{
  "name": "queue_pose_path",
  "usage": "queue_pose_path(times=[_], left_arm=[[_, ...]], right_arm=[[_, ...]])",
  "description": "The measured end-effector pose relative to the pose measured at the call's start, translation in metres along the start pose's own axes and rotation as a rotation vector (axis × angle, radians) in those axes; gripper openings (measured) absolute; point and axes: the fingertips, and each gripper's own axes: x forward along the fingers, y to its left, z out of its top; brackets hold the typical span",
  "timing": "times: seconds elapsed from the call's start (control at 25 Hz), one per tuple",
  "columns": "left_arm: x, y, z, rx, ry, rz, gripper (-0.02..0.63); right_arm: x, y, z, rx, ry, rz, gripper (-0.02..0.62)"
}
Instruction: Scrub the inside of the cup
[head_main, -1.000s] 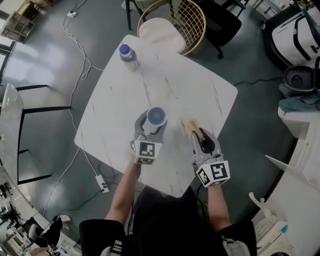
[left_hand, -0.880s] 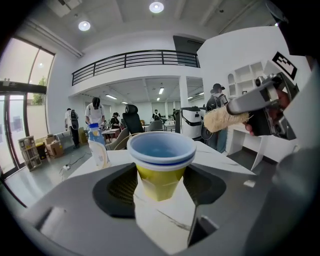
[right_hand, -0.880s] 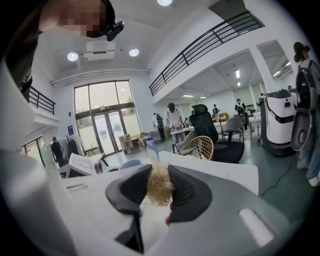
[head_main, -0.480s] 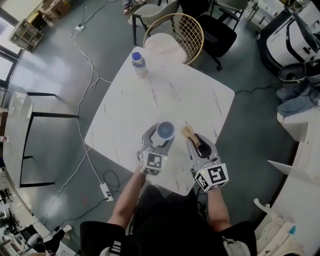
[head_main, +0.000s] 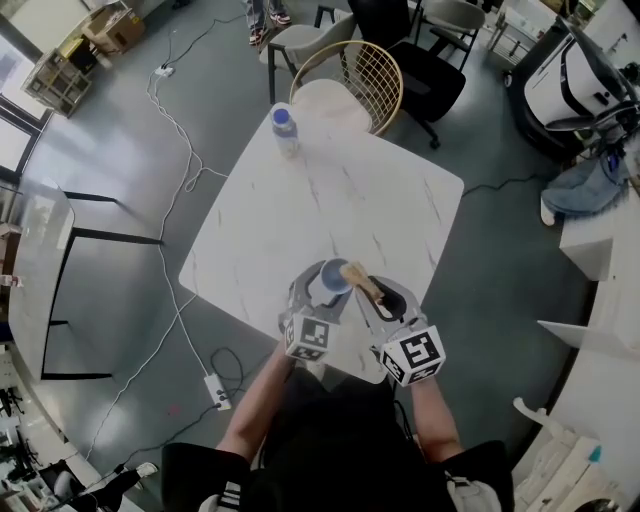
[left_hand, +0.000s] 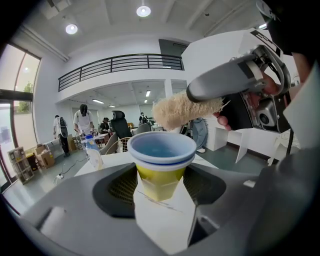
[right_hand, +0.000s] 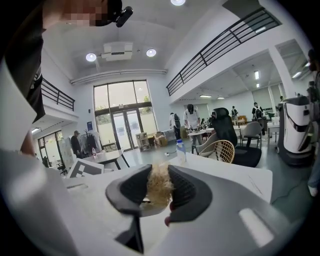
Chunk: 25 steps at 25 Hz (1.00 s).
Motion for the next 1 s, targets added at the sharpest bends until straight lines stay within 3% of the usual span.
queue_pose_path(times=[0.32, 1.0], left_arm=[[-0.017, -0.019, -0.006, 0.049, 0.006, -0.026, 0.295], [-0.033, -0.034, -0.006, 0.16, -0.018, -0.052, 0.293]], right_arm=[[-0.005, 0.025, -0.022, -0.008, 0.081, 0.018, 0.106], [-0.002, 0.022, -0.048, -0.008, 0.238, 0.012, 0.106]])
